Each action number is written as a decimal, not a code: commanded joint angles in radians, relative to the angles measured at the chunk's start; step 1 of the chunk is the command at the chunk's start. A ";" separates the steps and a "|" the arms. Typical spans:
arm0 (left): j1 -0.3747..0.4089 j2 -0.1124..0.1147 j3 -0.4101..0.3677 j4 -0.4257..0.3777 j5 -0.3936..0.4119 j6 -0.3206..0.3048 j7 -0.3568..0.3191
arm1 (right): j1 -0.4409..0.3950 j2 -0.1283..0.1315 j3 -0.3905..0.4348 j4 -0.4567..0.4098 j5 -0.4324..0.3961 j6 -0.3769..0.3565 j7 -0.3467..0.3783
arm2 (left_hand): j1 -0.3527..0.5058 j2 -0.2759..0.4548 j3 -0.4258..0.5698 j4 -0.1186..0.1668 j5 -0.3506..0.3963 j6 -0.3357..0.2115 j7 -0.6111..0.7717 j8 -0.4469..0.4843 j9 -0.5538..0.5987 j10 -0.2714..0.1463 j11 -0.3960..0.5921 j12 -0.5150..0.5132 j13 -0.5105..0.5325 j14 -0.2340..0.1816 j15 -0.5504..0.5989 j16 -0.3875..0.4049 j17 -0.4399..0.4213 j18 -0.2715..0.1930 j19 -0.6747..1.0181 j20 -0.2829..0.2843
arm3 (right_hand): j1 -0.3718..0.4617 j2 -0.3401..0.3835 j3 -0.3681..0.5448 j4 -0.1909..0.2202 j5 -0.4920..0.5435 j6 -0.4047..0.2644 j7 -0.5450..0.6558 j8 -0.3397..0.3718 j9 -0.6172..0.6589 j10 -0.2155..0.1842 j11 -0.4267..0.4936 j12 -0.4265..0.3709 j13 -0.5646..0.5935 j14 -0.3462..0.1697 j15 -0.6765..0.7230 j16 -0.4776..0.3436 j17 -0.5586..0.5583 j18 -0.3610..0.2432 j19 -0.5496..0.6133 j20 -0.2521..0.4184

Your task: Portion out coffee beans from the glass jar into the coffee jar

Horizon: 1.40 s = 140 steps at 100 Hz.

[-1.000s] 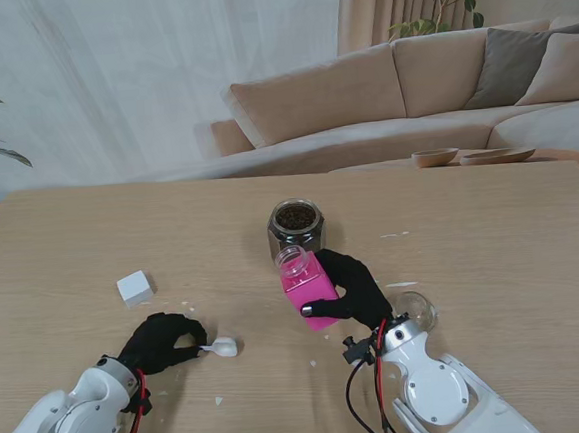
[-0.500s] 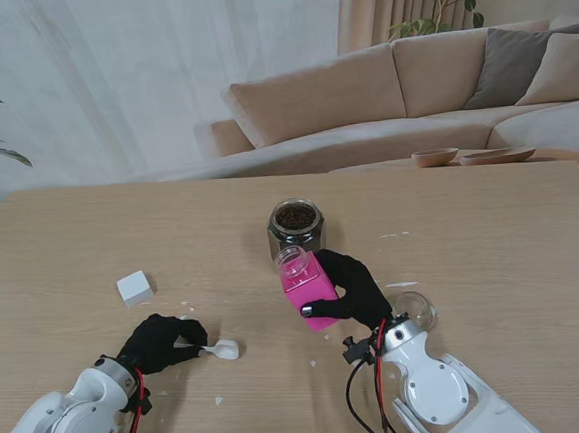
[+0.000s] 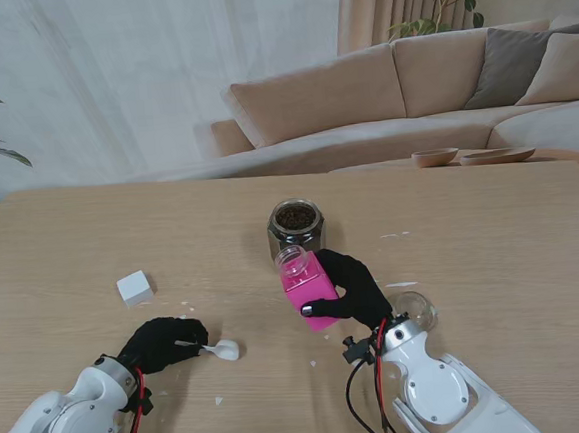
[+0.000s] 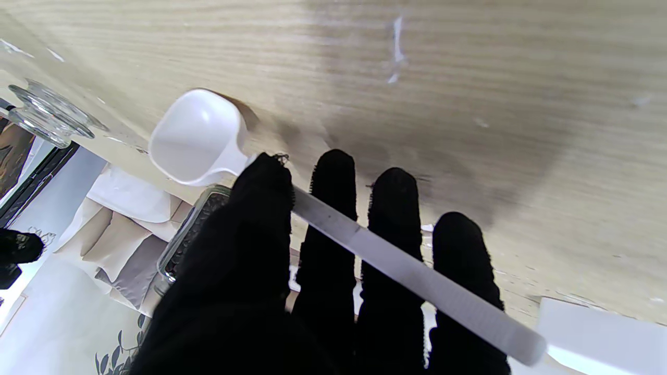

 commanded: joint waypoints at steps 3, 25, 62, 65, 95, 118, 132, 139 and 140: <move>0.006 -0.004 0.000 -0.010 -0.006 -0.002 -0.025 | -0.003 -0.003 -0.004 -0.001 0.005 0.003 0.015 | 0.101 0.090 0.042 0.026 -0.020 -0.015 0.104 0.069 -0.021 0.023 0.070 0.046 0.056 0.003 0.093 0.056 0.038 0.033 0.095 0.051 | 0.257 0.186 0.285 0.040 0.120 -0.189 0.168 0.041 0.071 -0.089 0.106 0.039 0.060 -0.048 0.099 0.037 -0.004 -0.014 0.029 0.020; 0.005 -0.006 -0.004 -0.007 -0.029 -0.014 -0.029 | 0.000 -0.003 -0.006 0.003 0.007 0.003 0.018 | 0.103 0.116 0.062 0.031 -0.036 -0.023 0.156 0.153 -0.047 0.031 0.138 0.100 0.128 -0.035 0.224 0.095 0.126 0.033 0.217 0.092 | 0.257 0.187 0.286 0.039 0.120 -0.187 0.167 0.041 0.071 -0.087 0.107 0.039 0.062 -0.048 0.101 0.037 -0.005 -0.013 0.030 0.020; 0.007 -0.010 -0.016 -0.010 -0.090 -0.030 -0.037 | 0.002 -0.004 -0.007 0.007 0.007 0.001 0.017 | 0.104 0.153 0.050 0.035 -0.066 -0.030 0.211 0.259 -0.083 0.046 0.245 0.170 0.159 -0.082 0.364 0.126 0.184 0.027 0.320 0.137 | 0.257 0.187 0.286 0.038 0.119 -0.186 0.166 0.040 0.070 -0.086 0.107 0.038 0.062 -0.047 0.104 0.038 -0.004 -0.012 0.032 0.021; 0.007 -0.011 -0.017 -0.010 -0.095 -0.031 -0.035 | 0.002 -0.004 -0.007 0.007 0.007 0.001 0.017 | 0.104 0.155 0.049 0.036 -0.071 -0.031 0.216 0.272 -0.088 0.047 0.259 0.177 0.159 -0.089 0.383 0.132 0.186 0.027 0.329 0.147 | 0.257 0.186 0.286 0.038 0.120 -0.184 0.167 0.040 0.070 -0.085 0.107 0.038 0.062 -0.048 0.104 0.038 -0.003 -0.012 0.033 0.021; -0.003 -0.027 -0.029 -0.014 -0.124 -0.043 0.035 | 0.002 -0.003 -0.006 0.007 0.008 0.002 0.019 | 0.104 0.153 0.050 0.039 -0.080 -0.025 0.220 0.311 -0.094 0.060 0.305 0.188 0.203 -0.108 0.479 0.146 0.245 0.033 0.389 0.208 | 0.257 0.187 0.287 0.038 0.121 -0.185 0.166 0.040 0.071 -0.086 0.108 0.037 0.063 -0.047 0.105 0.037 -0.003 -0.012 0.033 0.021; -0.029 -0.039 -0.033 -0.055 -0.119 -0.003 0.082 | -0.002 -0.003 -0.002 0.003 0.001 0.004 0.016 | 0.104 0.143 0.068 0.037 -0.070 -0.009 0.205 0.290 -0.090 0.063 0.284 0.176 0.196 -0.084 0.449 0.128 0.228 0.044 0.364 0.203 | 0.256 0.184 0.285 0.037 0.126 -0.183 0.164 0.035 0.076 -0.083 0.107 0.035 0.068 -0.046 0.107 0.037 0.001 -0.009 0.035 0.021; -0.078 -0.047 -0.012 -0.073 -0.118 0.058 0.105 | -0.005 -0.002 0.004 0.001 0.001 0.012 0.018 | 0.104 0.140 0.074 0.038 -0.068 -0.002 0.202 0.283 -0.088 0.070 0.273 0.171 0.194 -0.076 0.437 0.124 0.222 0.049 0.355 0.200 | 0.257 0.184 0.287 0.037 0.126 -0.182 0.163 0.033 0.077 -0.083 0.105 0.034 0.068 -0.045 0.107 0.037 0.002 -0.008 0.036 0.021; -0.116 -0.050 0.009 -0.073 -0.116 0.087 0.114 | -0.006 -0.001 0.007 0.001 0.002 0.017 0.020 | 0.104 0.141 0.074 0.037 -0.066 -0.001 0.201 0.281 -0.087 0.071 0.273 0.172 0.194 -0.076 0.436 0.124 0.223 0.050 0.354 0.200 | 0.256 0.184 0.286 0.037 0.126 -0.182 0.164 0.033 0.077 -0.081 0.106 0.034 0.067 -0.044 0.107 0.037 0.001 -0.007 0.035 0.021; -0.123 -0.050 0.012 -0.073 -0.116 0.091 0.115 | -0.006 -0.001 0.007 0.001 0.002 0.018 0.020 | 0.104 0.141 0.074 0.037 -0.066 -0.001 0.201 0.281 -0.087 0.071 0.272 0.172 0.194 -0.076 0.436 0.124 0.223 0.050 0.354 0.199 | 0.256 0.185 0.286 0.037 0.127 -0.182 0.164 0.033 0.076 -0.081 0.105 0.034 0.067 -0.043 0.107 0.037 0.001 -0.007 0.035 0.021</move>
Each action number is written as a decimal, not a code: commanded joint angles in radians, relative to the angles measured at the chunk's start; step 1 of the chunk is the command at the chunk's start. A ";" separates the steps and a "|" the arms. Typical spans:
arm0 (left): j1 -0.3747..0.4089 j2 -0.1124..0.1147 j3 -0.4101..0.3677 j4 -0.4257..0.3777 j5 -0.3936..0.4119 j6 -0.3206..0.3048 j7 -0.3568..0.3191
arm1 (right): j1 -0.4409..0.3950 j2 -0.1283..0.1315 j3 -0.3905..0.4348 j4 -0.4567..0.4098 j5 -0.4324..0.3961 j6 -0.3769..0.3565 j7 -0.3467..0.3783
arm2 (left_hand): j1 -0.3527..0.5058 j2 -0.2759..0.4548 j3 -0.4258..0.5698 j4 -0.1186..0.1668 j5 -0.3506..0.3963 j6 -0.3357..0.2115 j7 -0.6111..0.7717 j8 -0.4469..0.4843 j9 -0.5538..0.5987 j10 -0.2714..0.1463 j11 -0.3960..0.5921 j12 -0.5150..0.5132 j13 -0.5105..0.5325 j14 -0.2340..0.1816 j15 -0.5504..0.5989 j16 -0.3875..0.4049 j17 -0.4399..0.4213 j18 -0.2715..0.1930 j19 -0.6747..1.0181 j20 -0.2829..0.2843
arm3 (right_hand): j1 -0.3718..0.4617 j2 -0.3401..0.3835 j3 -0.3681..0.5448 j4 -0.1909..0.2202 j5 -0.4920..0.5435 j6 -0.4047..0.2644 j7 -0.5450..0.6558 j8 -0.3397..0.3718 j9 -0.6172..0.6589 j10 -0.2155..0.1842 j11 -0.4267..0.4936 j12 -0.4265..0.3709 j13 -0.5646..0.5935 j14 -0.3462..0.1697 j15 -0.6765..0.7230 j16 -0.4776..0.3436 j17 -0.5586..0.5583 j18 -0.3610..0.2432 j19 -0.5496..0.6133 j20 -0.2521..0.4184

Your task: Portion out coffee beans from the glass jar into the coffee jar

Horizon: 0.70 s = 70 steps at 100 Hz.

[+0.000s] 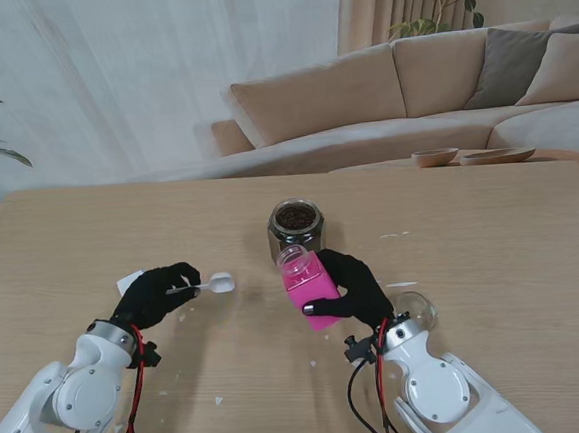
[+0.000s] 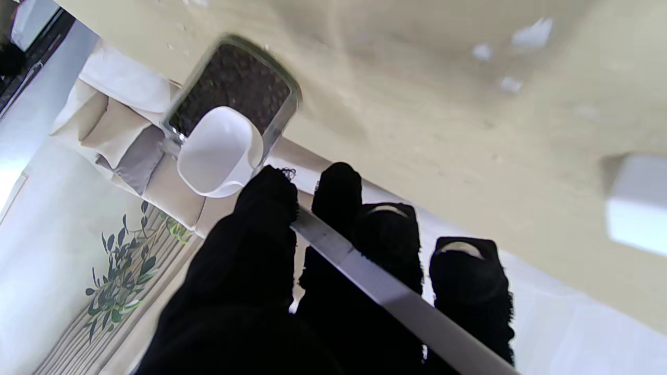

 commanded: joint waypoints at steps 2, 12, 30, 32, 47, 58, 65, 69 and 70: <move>-0.055 -0.016 0.017 -0.024 0.001 0.007 -0.009 | -0.008 -0.001 0.002 -0.005 0.002 0.009 0.016 | 0.092 0.085 0.076 0.038 0.036 -0.047 0.149 0.057 -0.022 0.019 0.001 0.003 0.028 -0.016 0.014 0.002 -0.004 0.023 0.017 0.020 | 0.256 0.185 0.286 0.037 0.127 -0.185 0.164 0.033 0.076 -0.083 0.105 0.034 0.067 -0.043 0.105 0.037 0.001 -0.007 0.035 0.020; -0.118 -0.020 0.054 -0.018 -0.007 0.038 -0.004 | -0.004 0.001 0.003 -0.001 0.001 0.016 0.024 | 0.092 0.087 0.076 0.038 0.033 -0.047 0.149 0.058 -0.024 0.019 0.001 0.004 0.026 -0.014 0.011 0.002 -0.007 0.023 0.015 0.019 | 0.256 0.184 0.286 0.037 0.126 -0.184 0.164 0.033 0.076 -0.083 0.105 0.034 0.068 -0.045 0.105 0.037 0.001 -0.007 0.035 0.020; -0.227 -0.030 0.135 0.014 -0.014 0.070 0.021 | 0.030 0.000 -0.010 0.049 0.022 0.015 0.046 | 0.092 0.086 0.073 0.037 0.035 -0.052 0.151 0.061 -0.023 0.016 0.000 0.005 0.023 -0.012 0.006 0.001 -0.012 0.022 0.010 0.018 | 0.257 0.187 0.287 0.039 0.127 -0.195 0.164 0.033 0.077 -0.090 0.102 0.032 0.067 -0.049 0.103 0.035 0.002 -0.009 0.035 0.020; -0.239 -0.031 0.145 0.020 -0.014 0.072 0.027 | 0.035 -0.002 -0.012 0.059 0.027 0.012 0.046 | 0.092 0.085 0.073 0.037 0.036 -0.052 0.151 0.061 -0.022 0.016 0.000 0.005 0.023 -0.012 0.005 0.001 -0.012 0.021 0.010 0.018 | 0.256 0.186 0.286 0.039 0.127 -0.197 0.164 0.033 0.077 -0.092 0.101 0.031 0.068 -0.050 0.102 0.035 0.002 -0.009 0.034 0.020; -0.327 -0.045 0.228 0.075 -0.016 0.101 0.068 | 0.060 -0.005 -0.022 0.098 0.058 0.011 0.062 | 0.092 0.083 0.073 0.037 0.037 -0.053 0.152 0.062 -0.021 0.017 0.000 0.006 0.023 -0.012 0.004 0.001 -0.013 0.022 0.009 0.017 | 0.256 0.185 0.290 0.040 0.129 -0.199 0.166 0.034 0.080 -0.090 0.099 0.029 0.069 -0.049 0.097 0.032 0.002 -0.011 0.034 0.019; -0.387 -0.055 0.291 0.119 -0.013 0.126 0.093 | 0.068 -0.005 -0.024 0.107 0.063 0.016 0.070 | 0.092 0.083 0.073 0.036 0.038 -0.054 0.153 0.063 -0.019 0.016 0.001 0.007 0.025 -0.010 0.002 0.000 -0.011 0.023 0.009 0.017 | 0.255 0.185 0.292 0.040 0.128 -0.196 0.167 0.034 0.079 -0.090 0.100 0.029 0.070 -0.049 0.096 0.031 0.002 -0.011 0.034 0.019; -0.421 -0.061 0.327 0.142 -0.012 0.143 0.103 | 0.071 -0.005 -0.024 0.110 0.063 0.017 0.071 | 0.092 0.081 0.073 0.036 0.039 -0.052 0.152 0.062 -0.019 0.017 0.001 0.007 0.025 -0.009 0.001 0.000 -0.011 0.024 0.009 0.017 | 0.253 0.186 0.292 0.040 0.128 -0.197 0.167 0.034 0.079 -0.092 0.101 0.029 0.070 -0.049 0.096 0.031 0.002 -0.011 0.034 0.019; -0.438 -0.063 0.345 0.152 -0.009 0.153 0.106 | 0.071 -0.005 -0.023 0.109 0.062 0.019 0.071 | 0.092 0.082 0.073 0.036 0.039 -0.054 0.153 0.062 -0.019 0.017 0.001 0.007 0.026 -0.009 0.001 0.000 -0.010 0.024 0.009 0.017 | 0.254 0.185 0.293 0.040 0.128 -0.198 0.167 0.034 0.079 -0.091 0.101 0.029 0.070 -0.049 0.096 0.031 0.002 -0.011 0.034 0.019; -0.443 -0.064 0.350 0.155 -0.008 0.156 0.107 | 0.071 -0.005 -0.023 0.109 0.062 0.019 0.071 | 0.092 0.082 0.073 0.036 0.039 -0.054 0.152 0.062 -0.019 0.017 0.001 0.007 0.026 -0.009 0.001 0.000 -0.010 0.024 0.009 0.017 | 0.255 0.185 0.293 0.040 0.127 -0.198 0.167 0.034 0.079 -0.091 0.101 0.029 0.070 -0.049 0.096 0.031 0.002 -0.011 0.034 0.019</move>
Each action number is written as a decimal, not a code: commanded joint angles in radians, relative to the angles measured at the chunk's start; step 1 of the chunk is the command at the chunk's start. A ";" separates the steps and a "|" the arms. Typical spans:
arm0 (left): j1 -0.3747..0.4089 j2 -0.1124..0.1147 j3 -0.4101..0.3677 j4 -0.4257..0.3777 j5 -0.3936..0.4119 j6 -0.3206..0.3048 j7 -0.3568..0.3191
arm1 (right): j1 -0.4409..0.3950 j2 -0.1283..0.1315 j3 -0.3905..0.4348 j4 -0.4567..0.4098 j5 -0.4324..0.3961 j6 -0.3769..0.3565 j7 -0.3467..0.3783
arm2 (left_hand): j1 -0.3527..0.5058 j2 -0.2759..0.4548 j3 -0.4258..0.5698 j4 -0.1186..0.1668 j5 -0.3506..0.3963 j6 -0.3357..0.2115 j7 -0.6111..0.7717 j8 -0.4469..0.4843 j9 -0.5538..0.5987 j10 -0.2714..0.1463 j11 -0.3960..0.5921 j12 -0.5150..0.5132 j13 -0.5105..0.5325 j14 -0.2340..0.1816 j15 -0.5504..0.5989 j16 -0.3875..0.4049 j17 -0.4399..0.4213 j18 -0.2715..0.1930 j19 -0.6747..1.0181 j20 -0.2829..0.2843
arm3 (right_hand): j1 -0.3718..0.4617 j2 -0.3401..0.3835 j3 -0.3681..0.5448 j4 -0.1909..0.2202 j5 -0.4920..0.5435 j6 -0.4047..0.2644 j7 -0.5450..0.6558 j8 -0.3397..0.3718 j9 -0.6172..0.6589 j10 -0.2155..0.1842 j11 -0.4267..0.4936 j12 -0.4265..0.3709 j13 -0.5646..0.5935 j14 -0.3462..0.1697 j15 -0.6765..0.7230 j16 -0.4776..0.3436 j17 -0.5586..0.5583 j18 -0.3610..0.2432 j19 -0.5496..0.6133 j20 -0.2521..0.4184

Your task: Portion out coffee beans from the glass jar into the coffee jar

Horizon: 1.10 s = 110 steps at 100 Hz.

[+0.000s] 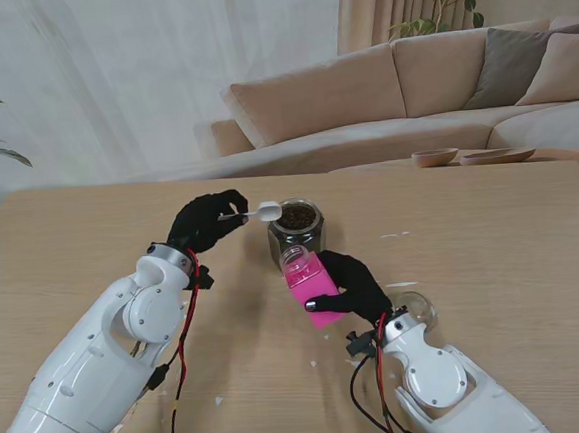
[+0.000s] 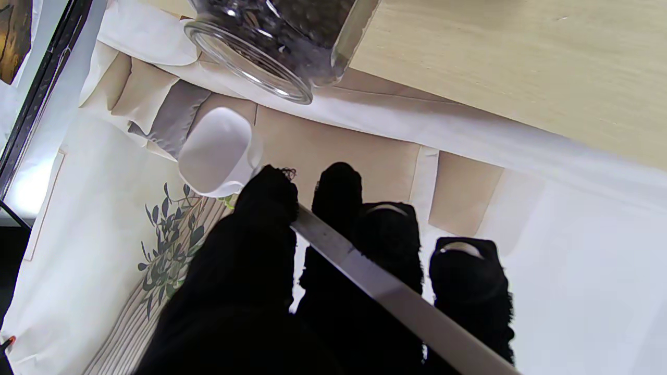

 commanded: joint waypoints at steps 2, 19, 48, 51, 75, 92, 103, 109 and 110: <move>-0.027 -0.022 0.020 -0.001 0.008 0.013 -0.016 | -0.002 -0.004 0.000 -0.003 -0.001 0.005 0.015 | 0.092 0.082 0.072 0.036 0.039 -0.055 0.152 0.062 -0.020 0.016 0.001 0.006 0.026 -0.010 0.010 0.000 -0.003 0.024 0.011 0.017 | 0.254 0.185 0.293 0.040 0.128 -0.198 0.168 0.034 0.079 -0.092 0.101 0.029 0.070 -0.049 0.096 0.031 0.002 -0.011 0.034 0.019; -0.088 -0.025 0.089 0.032 0.047 0.047 -0.015 | -0.007 -0.002 0.010 -0.010 0.001 0.010 0.019 | 0.092 0.083 0.071 0.036 0.037 -0.056 0.151 0.063 -0.020 0.013 0.000 0.006 0.025 -0.010 0.008 -0.001 -0.006 0.022 0.009 0.016 | 0.254 0.186 0.293 0.039 0.127 -0.197 0.168 0.033 0.079 -0.091 0.101 0.028 0.069 -0.048 0.097 0.031 0.002 -0.011 0.034 0.019; -0.176 -0.020 0.195 0.075 0.139 0.095 -0.034 | -0.018 0.000 0.022 -0.023 0.000 0.016 0.018 | 0.092 0.086 0.064 0.038 0.034 -0.065 0.150 0.065 -0.019 0.004 -0.003 0.005 0.022 -0.017 -0.001 -0.004 -0.008 0.011 0.004 0.009 | 0.255 0.186 0.292 0.039 0.126 -0.195 0.168 0.032 0.078 -0.090 0.102 0.029 0.069 -0.048 0.097 0.031 0.002 -0.011 0.034 0.019; -0.183 -0.020 0.204 0.078 0.144 0.102 -0.039 | -0.019 0.000 0.023 -0.025 -0.001 0.017 0.018 | 0.092 0.086 0.063 0.038 0.035 -0.065 0.150 0.066 -0.020 0.003 -0.003 0.005 0.022 -0.017 -0.001 -0.004 -0.008 0.011 0.004 0.008 | 0.255 0.186 0.292 0.039 0.125 -0.195 0.168 0.032 0.078 -0.090 0.102 0.029 0.069 -0.048 0.097 0.031 0.002 -0.011 0.034 0.019; -0.229 -0.025 0.262 0.094 0.146 0.170 -0.071 | -0.029 0.001 0.034 -0.036 0.000 0.022 0.018 | 0.092 0.086 0.061 0.041 0.031 -0.067 0.146 0.067 -0.023 0.007 -0.002 0.007 0.022 -0.024 -0.004 -0.004 -0.008 0.008 0.005 0.005 | 0.255 0.187 0.291 0.039 0.126 -0.195 0.168 0.032 0.076 -0.090 0.101 0.029 0.067 -0.047 0.098 0.031 0.002 -0.011 0.034 0.018; -0.255 -0.030 0.298 0.104 0.146 0.215 -0.086 | -0.036 0.002 0.041 -0.043 0.002 0.025 0.020 | 0.092 0.087 0.062 0.042 0.031 -0.066 0.144 0.067 -0.023 0.006 0.000 0.005 0.022 -0.024 -0.003 -0.004 -0.007 0.008 0.006 0.003 | 0.256 0.188 0.290 0.039 0.125 -0.193 0.168 0.032 0.077 -0.089 0.102 0.029 0.067 -0.047 0.099 0.031 0.002 -0.011 0.034 0.018; -0.269 -0.030 0.317 0.107 0.148 0.235 -0.102 | -0.038 0.003 0.044 -0.046 0.004 0.026 0.020 | 0.092 0.085 0.062 0.043 0.032 -0.065 0.144 0.067 -0.023 0.006 0.000 0.005 0.022 -0.024 -0.004 -0.003 -0.007 0.007 0.006 0.002 | 0.256 0.188 0.289 0.039 0.126 -0.194 0.168 0.032 0.075 -0.089 0.102 0.029 0.067 -0.047 0.099 0.032 0.002 -0.011 0.034 0.018; -0.275 -0.030 0.325 0.109 0.152 0.242 -0.105 | -0.039 0.003 0.044 -0.047 0.005 0.026 0.021 | 0.092 0.085 0.062 0.043 0.031 -0.065 0.143 0.067 -0.023 0.006 0.000 0.004 0.022 -0.024 -0.004 -0.003 -0.007 0.007 0.007 0.002 | 0.257 0.188 0.289 0.039 0.126 -0.194 0.168 0.032 0.076 -0.089 0.102 0.029 0.067 -0.047 0.100 0.031 0.002 -0.011 0.034 0.018; -0.275 -0.031 0.326 0.109 0.152 0.242 -0.106 | -0.039 0.003 0.044 -0.047 0.005 0.026 0.021 | 0.092 0.085 0.063 0.043 0.031 -0.065 0.143 0.067 -0.022 0.006 0.000 0.004 0.022 -0.024 -0.004 -0.003 -0.007 0.007 0.007 0.002 | 0.256 0.188 0.288 0.039 0.126 -0.194 0.168 0.032 0.077 -0.088 0.103 0.030 0.067 -0.047 0.100 0.031 0.002 -0.011 0.034 0.018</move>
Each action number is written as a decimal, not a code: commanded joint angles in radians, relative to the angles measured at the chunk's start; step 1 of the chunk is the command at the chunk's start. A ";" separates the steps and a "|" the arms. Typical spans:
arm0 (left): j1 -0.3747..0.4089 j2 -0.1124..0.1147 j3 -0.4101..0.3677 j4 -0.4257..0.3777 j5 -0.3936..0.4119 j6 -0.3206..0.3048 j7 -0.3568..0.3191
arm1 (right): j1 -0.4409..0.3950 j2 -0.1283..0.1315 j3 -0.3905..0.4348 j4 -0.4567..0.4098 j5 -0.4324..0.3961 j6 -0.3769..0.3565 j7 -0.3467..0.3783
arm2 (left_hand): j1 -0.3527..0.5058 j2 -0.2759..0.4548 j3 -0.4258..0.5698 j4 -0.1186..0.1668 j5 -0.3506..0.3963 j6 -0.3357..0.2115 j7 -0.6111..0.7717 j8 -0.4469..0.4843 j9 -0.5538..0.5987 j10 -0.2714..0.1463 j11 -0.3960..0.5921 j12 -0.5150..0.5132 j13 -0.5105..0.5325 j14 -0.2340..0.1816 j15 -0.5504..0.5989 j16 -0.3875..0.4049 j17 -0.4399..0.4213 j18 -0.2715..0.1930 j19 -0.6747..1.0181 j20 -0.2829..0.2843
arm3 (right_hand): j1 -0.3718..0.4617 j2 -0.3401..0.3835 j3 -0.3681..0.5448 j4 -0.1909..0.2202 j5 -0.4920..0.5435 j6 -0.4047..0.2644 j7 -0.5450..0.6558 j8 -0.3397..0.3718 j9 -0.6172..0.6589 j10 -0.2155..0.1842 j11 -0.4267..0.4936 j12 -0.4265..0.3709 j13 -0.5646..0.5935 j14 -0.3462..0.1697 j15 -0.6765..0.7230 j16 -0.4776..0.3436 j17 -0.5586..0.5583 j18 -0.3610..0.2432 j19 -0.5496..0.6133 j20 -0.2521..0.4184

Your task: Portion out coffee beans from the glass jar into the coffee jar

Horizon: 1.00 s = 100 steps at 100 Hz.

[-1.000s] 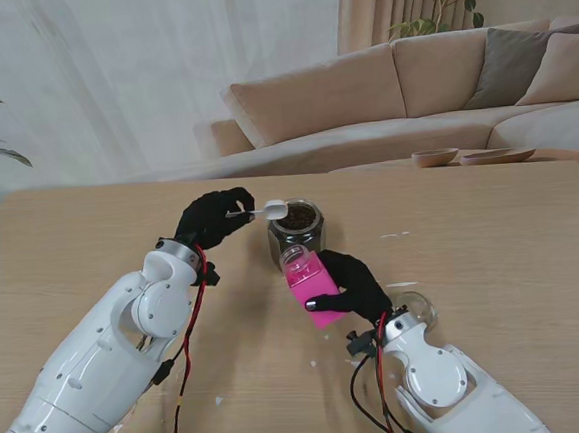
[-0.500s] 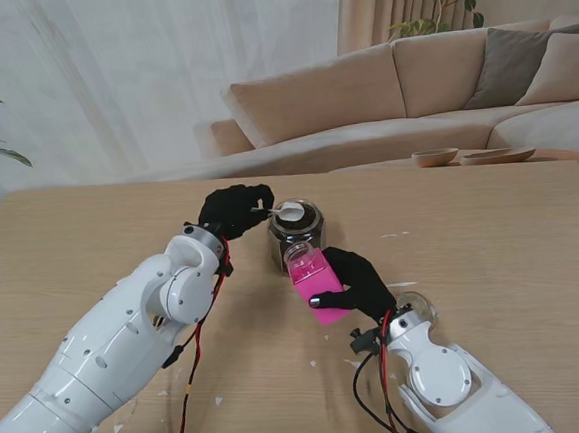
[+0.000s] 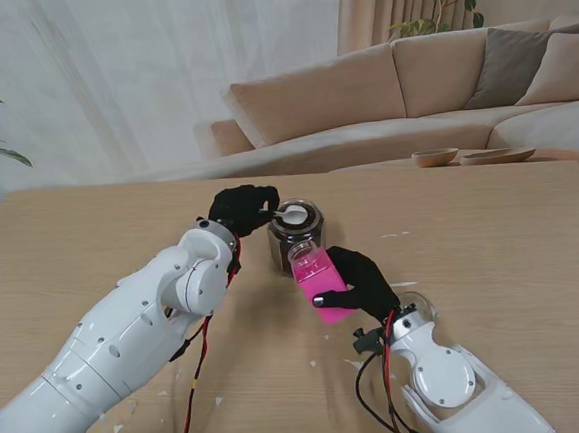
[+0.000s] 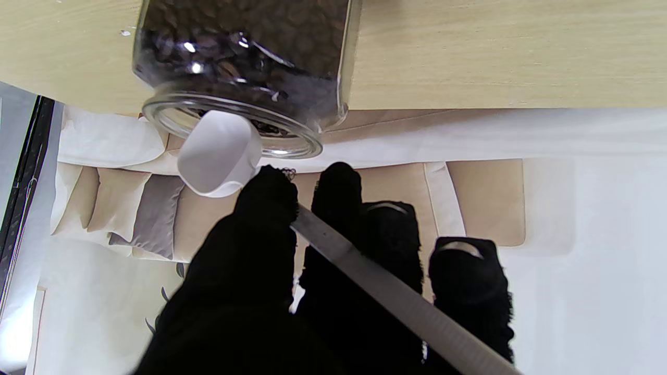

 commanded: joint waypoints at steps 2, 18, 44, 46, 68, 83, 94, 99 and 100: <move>-0.006 -0.011 0.005 -0.004 0.004 0.006 -0.020 | -0.008 -0.002 -0.001 -0.006 0.004 0.003 0.015 | 0.092 0.085 0.062 0.043 0.031 -0.065 0.143 0.065 -0.024 0.005 -0.001 0.004 0.022 -0.024 0.008 -0.003 -0.007 0.007 0.009 0.002 | 0.256 0.189 0.288 0.039 0.126 -0.194 0.168 0.032 0.076 -0.089 0.102 0.029 0.067 -0.047 0.100 0.031 0.002 -0.011 0.034 0.018; -0.014 -0.014 0.018 0.000 0.006 0.026 -0.022 | -0.007 -0.002 -0.002 -0.005 0.006 0.002 0.018 | 0.090 0.087 0.061 0.043 0.029 -0.064 0.141 0.066 -0.024 0.005 -0.001 0.003 0.022 -0.025 0.008 -0.003 -0.008 0.005 0.009 0.001 | 0.256 0.188 0.288 0.039 0.125 -0.194 0.168 0.032 0.076 -0.089 0.103 0.029 0.066 -0.046 0.099 0.031 0.002 -0.011 0.034 0.018; -0.006 -0.033 0.025 0.014 0.015 0.074 0.054 | -0.004 -0.001 -0.005 -0.002 0.010 -0.001 0.021 | 0.092 0.081 0.068 0.043 0.033 -0.060 0.141 0.067 -0.023 0.009 0.002 0.003 0.025 -0.020 0.008 -0.003 -0.007 0.012 0.010 0.000 | 0.256 0.187 0.288 0.039 0.126 -0.194 0.168 0.032 0.077 -0.088 0.103 0.030 0.066 -0.046 0.102 0.032 0.000 -0.012 0.033 0.018; -0.007 -0.032 0.027 0.014 0.017 0.074 0.053 | -0.004 -0.001 -0.006 -0.001 0.010 -0.001 0.021 | 0.091 0.081 0.069 0.043 0.032 -0.060 0.141 0.067 -0.023 0.010 0.002 0.003 0.025 -0.020 0.008 -0.003 -0.007 0.011 0.010 0.000 | 0.257 0.187 0.289 0.039 0.126 -0.194 0.168 0.032 0.077 -0.088 0.103 0.030 0.066 -0.046 0.101 0.032 0.000 -0.011 0.033 0.018; -0.025 -0.029 0.055 0.024 0.047 0.094 0.038 | -0.006 -0.002 -0.003 -0.005 0.008 0.000 0.019 | 0.091 0.082 0.067 0.043 0.032 -0.061 0.140 0.068 -0.023 0.007 0.002 0.002 0.022 -0.021 0.006 -0.004 -0.009 0.006 0.008 -0.001 | 0.256 0.187 0.289 0.039 0.126 -0.194 0.168 0.032 0.077 -0.088 0.103 0.029 0.066 -0.046 0.102 0.032 0.001 -0.011 0.034 0.018; -0.025 -0.029 0.061 0.024 0.038 0.095 0.027 | -0.008 -0.002 -0.001 -0.007 0.011 0.001 0.019 | 0.092 0.081 0.067 0.043 0.032 -0.062 0.140 0.069 -0.022 0.006 0.002 0.002 0.022 -0.023 0.005 -0.005 -0.009 0.004 0.008 -0.002 | 0.255 0.187 0.289 0.039 0.126 -0.193 0.168 0.032 0.077 -0.087 0.104 0.030 0.067 -0.047 0.102 0.032 0.000 -0.010 0.034 0.018; -0.019 -0.024 0.052 0.006 0.009 0.095 -0.010 | -0.010 -0.002 0.001 -0.009 0.011 0.000 0.019 | 0.092 0.080 0.067 0.044 0.032 -0.062 0.140 0.068 -0.023 0.008 0.002 0.002 0.022 -0.024 0.005 -0.005 -0.009 0.002 0.008 -0.003 | 0.256 0.188 0.289 0.039 0.126 -0.193 0.168 0.032 0.076 -0.088 0.104 0.030 0.066 -0.047 0.102 0.032 -0.001 -0.011 0.034 0.018; -0.015 -0.023 0.046 -0.003 -0.007 0.098 -0.025 | -0.010 -0.002 0.001 -0.010 0.011 0.000 0.018 | 0.092 0.080 0.069 0.046 0.032 -0.059 0.139 0.068 -0.023 0.009 0.002 0.002 0.020 -0.022 0.004 -0.005 -0.012 0.004 0.007 -0.003 | 0.255 0.188 0.289 0.038 0.126 -0.193 0.168 0.032 0.076 -0.088 0.104 0.030 0.065 -0.046 0.102 0.032 -0.001 -0.011 0.034 0.018; -0.014 -0.023 0.046 -0.004 -0.008 0.098 -0.027 | -0.011 -0.002 0.001 -0.010 0.011 0.000 0.018 | 0.092 0.079 0.069 0.046 0.033 -0.059 0.139 0.068 -0.022 0.009 0.002 0.003 0.020 -0.022 0.004 -0.004 -0.013 0.005 0.007 -0.003 | 0.256 0.188 0.289 0.039 0.126 -0.193 0.168 0.032 0.076 -0.087 0.104 0.030 0.065 -0.046 0.102 0.032 -0.001 -0.011 0.034 0.018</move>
